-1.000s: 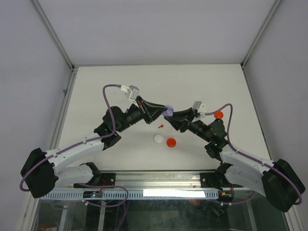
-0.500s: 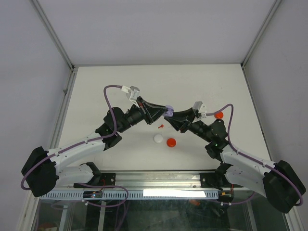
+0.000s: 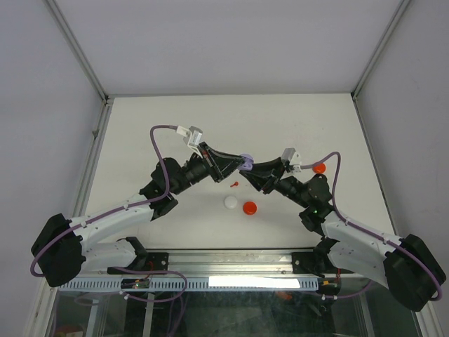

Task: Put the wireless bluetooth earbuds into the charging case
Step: Place the earbud in the charging case.

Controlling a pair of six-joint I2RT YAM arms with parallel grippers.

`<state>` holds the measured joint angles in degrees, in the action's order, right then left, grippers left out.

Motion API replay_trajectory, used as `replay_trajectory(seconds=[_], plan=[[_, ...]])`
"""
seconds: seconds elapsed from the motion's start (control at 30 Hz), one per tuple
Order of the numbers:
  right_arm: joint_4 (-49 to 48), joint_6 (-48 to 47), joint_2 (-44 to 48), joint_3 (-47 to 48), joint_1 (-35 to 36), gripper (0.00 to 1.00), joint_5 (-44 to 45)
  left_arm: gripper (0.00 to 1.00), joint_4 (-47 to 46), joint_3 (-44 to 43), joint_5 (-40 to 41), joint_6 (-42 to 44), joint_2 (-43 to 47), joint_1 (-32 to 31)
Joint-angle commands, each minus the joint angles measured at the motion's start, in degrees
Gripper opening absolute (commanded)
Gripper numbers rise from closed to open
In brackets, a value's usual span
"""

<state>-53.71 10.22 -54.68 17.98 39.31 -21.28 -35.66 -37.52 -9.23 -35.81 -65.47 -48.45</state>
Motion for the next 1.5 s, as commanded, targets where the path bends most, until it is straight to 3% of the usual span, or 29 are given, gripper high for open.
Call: replay_trajectory(seconds=[0.0,0.4,0.53,0.83,1.07,1.23,1.47], plan=[[-4.4,-0.2,1.4,0.9,0.3,0.00,1.4,0.03,-1.6,0.7,-0.7,-1.7,0.8,-0.8],[-4.2,-0.1,2.5,0.7,0.4,0.00,1.3,0.06,2.5,1.4,4.0,-0.6,1.7,-0.8],[-4.3,0.0,2.6,0.7,0.3,0.00,1.1,0.13,3.9,0.8,4.1,0.1,1.6,-0.8],[-4.0,0.1,2.6,0.7,0.3,0.00,1.1,0.38,7.2,-0.8,5.0,3.1,3.8,-0.8],[-3.6,0.6,2.4,1.0,0.3,0.00,0.6,0.48,10.9,-1.2,5.4,8.5,8.2,-0.8],[-3.3,1.2,2.5,1.4,0.3,0.00,-0.7,0.52,11.8,0.4,3.0,12.5,11.3,-0.7],[-3.4,2.8,1.9,3.2,0.3,0.00,-6.1,0.51,7.2,3.4,-6.9,16.6,12.7,0.1]])
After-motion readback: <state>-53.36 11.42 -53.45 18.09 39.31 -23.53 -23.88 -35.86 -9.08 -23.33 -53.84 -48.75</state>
